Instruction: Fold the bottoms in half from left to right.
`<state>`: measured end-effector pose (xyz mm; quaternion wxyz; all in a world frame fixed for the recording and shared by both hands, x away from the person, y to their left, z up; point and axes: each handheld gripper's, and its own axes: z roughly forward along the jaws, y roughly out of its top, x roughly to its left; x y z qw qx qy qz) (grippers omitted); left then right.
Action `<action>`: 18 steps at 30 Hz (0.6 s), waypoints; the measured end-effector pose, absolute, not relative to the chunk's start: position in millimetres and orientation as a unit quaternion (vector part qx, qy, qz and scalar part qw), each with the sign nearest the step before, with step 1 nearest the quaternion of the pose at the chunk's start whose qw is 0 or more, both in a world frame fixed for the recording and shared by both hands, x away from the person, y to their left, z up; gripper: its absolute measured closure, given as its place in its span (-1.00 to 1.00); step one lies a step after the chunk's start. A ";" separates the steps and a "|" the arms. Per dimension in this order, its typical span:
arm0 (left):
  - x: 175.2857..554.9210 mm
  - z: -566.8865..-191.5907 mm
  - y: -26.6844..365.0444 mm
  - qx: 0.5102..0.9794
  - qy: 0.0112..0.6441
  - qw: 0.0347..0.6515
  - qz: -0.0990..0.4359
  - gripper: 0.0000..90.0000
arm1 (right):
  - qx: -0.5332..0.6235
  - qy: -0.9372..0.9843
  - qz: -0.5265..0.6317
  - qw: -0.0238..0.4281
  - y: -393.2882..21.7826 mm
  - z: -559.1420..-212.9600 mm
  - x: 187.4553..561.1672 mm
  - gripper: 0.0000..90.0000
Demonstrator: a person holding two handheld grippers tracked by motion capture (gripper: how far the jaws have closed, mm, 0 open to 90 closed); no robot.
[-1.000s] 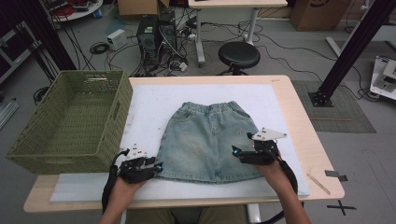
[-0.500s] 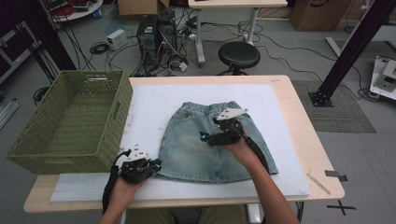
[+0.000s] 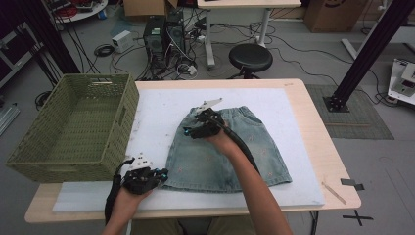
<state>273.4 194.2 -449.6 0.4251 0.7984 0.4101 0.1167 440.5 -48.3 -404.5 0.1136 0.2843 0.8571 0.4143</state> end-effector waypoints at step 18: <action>272.9 -452.0 195.9 0.794 0.413 0.432 0.112 0.89 | 0.278 0.892 0.338 0.109 -4.7 -438.8 463.2 0.29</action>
